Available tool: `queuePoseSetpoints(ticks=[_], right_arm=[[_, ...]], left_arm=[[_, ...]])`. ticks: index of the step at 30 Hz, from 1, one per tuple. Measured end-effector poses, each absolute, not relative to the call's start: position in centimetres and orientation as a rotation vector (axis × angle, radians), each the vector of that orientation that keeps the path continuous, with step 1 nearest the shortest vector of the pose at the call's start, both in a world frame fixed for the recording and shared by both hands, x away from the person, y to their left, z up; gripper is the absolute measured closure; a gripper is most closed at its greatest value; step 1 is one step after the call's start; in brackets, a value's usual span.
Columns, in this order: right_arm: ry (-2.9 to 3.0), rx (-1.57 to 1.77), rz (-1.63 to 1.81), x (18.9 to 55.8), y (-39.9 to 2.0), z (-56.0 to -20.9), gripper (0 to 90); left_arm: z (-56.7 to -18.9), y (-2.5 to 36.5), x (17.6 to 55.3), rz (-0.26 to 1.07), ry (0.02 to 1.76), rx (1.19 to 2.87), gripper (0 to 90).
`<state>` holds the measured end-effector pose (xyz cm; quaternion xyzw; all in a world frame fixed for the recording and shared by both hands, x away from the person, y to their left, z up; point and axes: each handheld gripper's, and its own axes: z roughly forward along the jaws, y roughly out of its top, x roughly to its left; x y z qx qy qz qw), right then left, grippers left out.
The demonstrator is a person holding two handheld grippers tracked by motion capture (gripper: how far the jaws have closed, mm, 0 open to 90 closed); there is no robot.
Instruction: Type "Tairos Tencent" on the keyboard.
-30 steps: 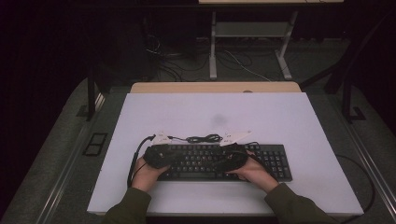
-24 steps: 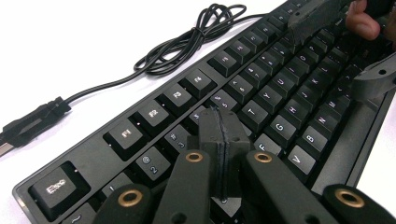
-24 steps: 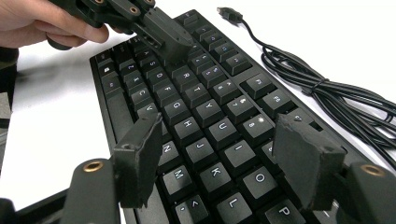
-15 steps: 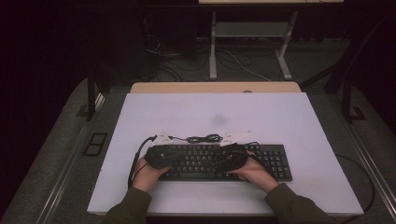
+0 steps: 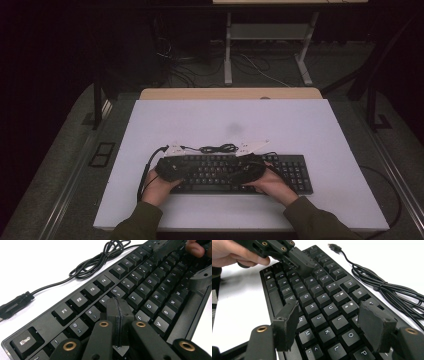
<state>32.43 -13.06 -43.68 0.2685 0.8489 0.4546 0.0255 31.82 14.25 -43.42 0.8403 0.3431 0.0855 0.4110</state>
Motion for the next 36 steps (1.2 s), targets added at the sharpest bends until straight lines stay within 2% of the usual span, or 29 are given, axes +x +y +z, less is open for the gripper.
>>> queuePoseSetpoints(ticks=[9,17,21,29,36], right_arm=[[2.625,0.846,1.414,32.5,-13.1,-43.6,34.9],[2.632,0.852,1.425,32.4,-13.1,-43.6,44.2],[2.626,0.857,1.444,32.3,-13.0,-43.5,54.7],[2.658,0.823,1.453,31.9,-12.7,-43.4,73.4],[2.682,0.794,1.437,31.5,-12.1,-43.6,83.4]], left_arm=[[-43.0,14.3,31.6,0.212,0.865,2.085,89.4],[-42.8,14.4,31.4,0.201,0.864,2.070,87.3],[-42.6,14.5,31.2,0.212,0.865,2.052,79.9],[-42.4,14.7,30.9,0.223,0.886,2.033,56.0],[-42.4,15.0,30.7,0.235,0.892,2.014,42.4]])
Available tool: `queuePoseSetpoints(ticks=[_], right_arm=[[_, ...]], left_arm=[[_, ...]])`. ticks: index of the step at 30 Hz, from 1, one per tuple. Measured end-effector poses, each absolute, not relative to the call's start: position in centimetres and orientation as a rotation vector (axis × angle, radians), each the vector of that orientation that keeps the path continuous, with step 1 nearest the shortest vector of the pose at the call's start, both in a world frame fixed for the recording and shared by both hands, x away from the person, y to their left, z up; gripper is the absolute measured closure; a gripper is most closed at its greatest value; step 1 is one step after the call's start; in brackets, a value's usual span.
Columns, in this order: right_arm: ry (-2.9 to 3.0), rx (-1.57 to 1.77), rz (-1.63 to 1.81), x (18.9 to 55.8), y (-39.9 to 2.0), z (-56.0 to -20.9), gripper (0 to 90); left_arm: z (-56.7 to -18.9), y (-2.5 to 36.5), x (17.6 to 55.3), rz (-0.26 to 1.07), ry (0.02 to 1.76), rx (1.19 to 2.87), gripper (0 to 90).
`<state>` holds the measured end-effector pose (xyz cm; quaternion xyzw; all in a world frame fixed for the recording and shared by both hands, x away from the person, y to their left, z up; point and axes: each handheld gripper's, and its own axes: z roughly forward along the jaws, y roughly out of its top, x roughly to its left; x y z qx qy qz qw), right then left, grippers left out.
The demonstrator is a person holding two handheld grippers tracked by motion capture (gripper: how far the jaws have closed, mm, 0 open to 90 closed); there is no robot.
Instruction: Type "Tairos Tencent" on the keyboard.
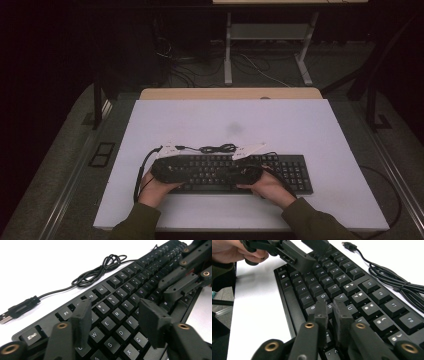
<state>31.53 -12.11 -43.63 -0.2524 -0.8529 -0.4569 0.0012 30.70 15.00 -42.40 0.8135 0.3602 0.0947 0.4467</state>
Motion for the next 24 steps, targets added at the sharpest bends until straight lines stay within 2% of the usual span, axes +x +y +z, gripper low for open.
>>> queuePoseSetpoints(ticks=[4,10,24], right_arm=[[-2.683,-0.780,-1.430,31.4,-11.9,-43.6,88.1],[-2.695,-0.757,-1.412,31.1,-11.6,-43.8,88.4],[-2.727,-0.758,-1.362,30.9,-11.0,-44.1,88.4]], left_arm=[[-42.4,15.1,30.7,0.239,0.892,2.008,38.5],[-42.7,15.0,30.7,0.236,0.892,2.012,32.9],[-42.8,15.0,30.7,0.241,0.889,2.021,32.7]])
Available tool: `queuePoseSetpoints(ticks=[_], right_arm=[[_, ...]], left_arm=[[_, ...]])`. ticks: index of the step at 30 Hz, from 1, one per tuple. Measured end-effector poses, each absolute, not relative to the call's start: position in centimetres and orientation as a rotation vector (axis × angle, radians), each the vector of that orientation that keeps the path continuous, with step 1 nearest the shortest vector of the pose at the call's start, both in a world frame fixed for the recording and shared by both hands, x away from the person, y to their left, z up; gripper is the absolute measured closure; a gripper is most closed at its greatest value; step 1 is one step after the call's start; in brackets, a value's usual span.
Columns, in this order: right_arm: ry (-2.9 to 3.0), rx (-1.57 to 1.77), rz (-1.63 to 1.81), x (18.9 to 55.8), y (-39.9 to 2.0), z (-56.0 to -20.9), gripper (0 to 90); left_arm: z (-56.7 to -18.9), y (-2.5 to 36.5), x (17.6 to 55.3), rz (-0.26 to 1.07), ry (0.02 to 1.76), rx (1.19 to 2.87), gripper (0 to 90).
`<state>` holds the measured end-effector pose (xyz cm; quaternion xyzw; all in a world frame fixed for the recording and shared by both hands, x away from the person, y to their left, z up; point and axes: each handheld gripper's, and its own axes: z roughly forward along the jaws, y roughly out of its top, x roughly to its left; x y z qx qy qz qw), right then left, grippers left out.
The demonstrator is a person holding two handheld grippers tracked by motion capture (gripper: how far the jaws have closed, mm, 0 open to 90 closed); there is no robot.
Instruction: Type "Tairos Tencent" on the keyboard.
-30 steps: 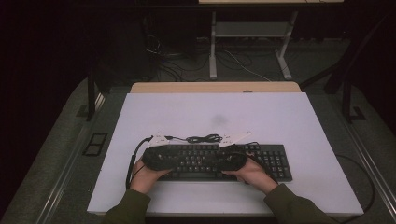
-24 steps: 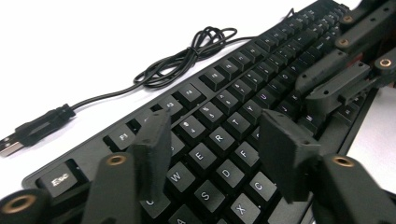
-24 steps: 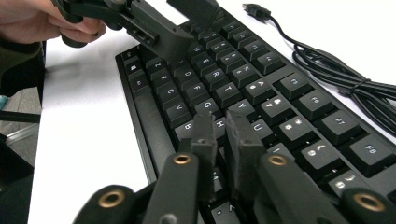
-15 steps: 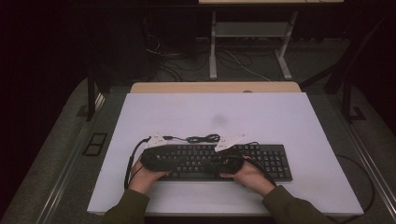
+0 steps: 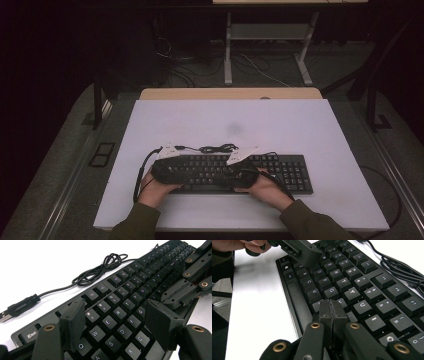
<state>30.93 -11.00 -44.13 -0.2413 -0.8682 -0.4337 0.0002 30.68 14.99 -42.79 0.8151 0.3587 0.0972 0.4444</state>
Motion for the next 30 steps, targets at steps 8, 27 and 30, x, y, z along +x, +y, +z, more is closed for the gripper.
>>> queuePoseSetpoints(ticks=[8,27,30], right_arm=[[-2.737,-0.751,-1.339,30.92,-10.85,-44.26,88.4],[-2.721,-0.753,-1.389,30.93,-11.26,-43.76,86.8],[-2.714,-0.754,-1.414,30.98,-11.44,-43.58,82.8]], left_arm=[[-42.80,14.98,30.68,0.247,0.886,2.024,32.7],[-42.71,14.98,30.73,0.261,0.884,2.017,33.1],[-42.63,14.86,30.74,0.263,0.885,2.013,36.1]])
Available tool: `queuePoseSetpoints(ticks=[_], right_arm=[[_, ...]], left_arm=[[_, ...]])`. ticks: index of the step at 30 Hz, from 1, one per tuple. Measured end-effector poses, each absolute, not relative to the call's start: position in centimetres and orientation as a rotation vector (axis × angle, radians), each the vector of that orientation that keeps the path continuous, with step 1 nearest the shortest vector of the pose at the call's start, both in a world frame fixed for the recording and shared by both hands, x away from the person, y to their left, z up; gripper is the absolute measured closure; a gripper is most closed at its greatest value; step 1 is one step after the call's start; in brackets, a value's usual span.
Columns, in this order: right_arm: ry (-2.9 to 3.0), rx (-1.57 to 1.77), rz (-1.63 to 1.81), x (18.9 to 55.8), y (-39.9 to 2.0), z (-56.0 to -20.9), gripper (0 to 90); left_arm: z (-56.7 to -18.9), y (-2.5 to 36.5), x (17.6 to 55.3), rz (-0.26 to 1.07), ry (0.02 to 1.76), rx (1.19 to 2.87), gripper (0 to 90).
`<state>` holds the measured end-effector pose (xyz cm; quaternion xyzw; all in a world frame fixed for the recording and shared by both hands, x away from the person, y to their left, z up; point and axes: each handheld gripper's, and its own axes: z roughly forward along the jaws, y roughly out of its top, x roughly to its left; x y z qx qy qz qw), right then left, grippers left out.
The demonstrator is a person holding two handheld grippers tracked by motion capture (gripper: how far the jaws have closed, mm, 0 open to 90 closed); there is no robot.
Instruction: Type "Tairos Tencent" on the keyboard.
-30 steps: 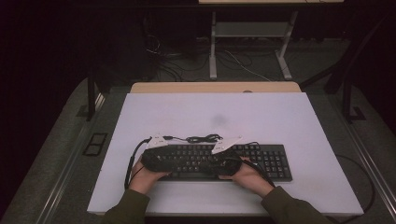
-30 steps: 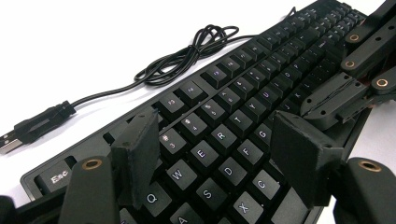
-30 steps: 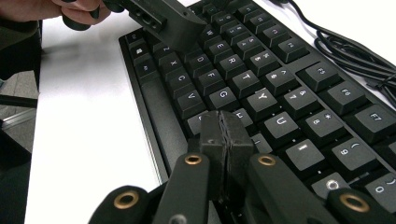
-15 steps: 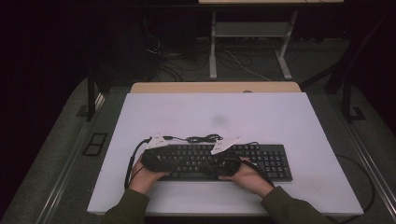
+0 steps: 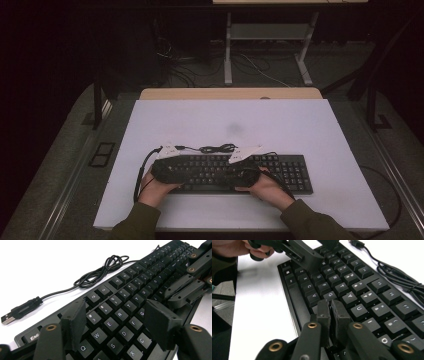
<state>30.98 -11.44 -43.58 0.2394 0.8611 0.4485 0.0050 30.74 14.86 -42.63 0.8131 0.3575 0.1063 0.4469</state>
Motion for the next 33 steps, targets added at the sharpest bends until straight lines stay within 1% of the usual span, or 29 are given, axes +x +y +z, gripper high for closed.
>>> queuePoseSetpoints(ticks=[4,10,12,14,15,18,23,33], right_arm=[[2.673,0.763,1.415,31.0,-11.7,-43.4,72.3],[2.657,0.787,1.427,31.2,-12.1,-43.3,58.1],[2.652,0.791,1.430,31.3,-12.2,-43.3,52.7],[2.645,0.800,1.422,31.3,-12.4,-43.4,49.7],[2.641,0.807,1.421,31.3,-12.5,-43.4,46.4],[2.628,0.821,1.408,31.4,-12.8,-43.5,38.6],[2.594,0.859,1.385,31.5,-13.2,-43.6,32.2],[2.551,0.909,1.380,31.5,-14.3,-43.8,29.2]], left_arm=[[-42.5,14.6,30.7,0.265,0.876,2.008,44.8],[-42.4,14.1,30.8,0.259,0.856,2.016,62.8],[-42.3,14.0,30.8,0.250,0.851,2.022,69.2],[-42.4,13.8,30.9,0.236,0.845,2.037,74.7],[-42.4,13.7,31.0,0.228,0.842,2.042,77.8],[-42.5,13.5,31.1,0.211,0.830,2.054,84.3],[-42.6,13.2,31.4,0.194,0.812,2.074,88.7],[-42.9,12.0,32.1,0.179,0.784,2.114,89.3]])
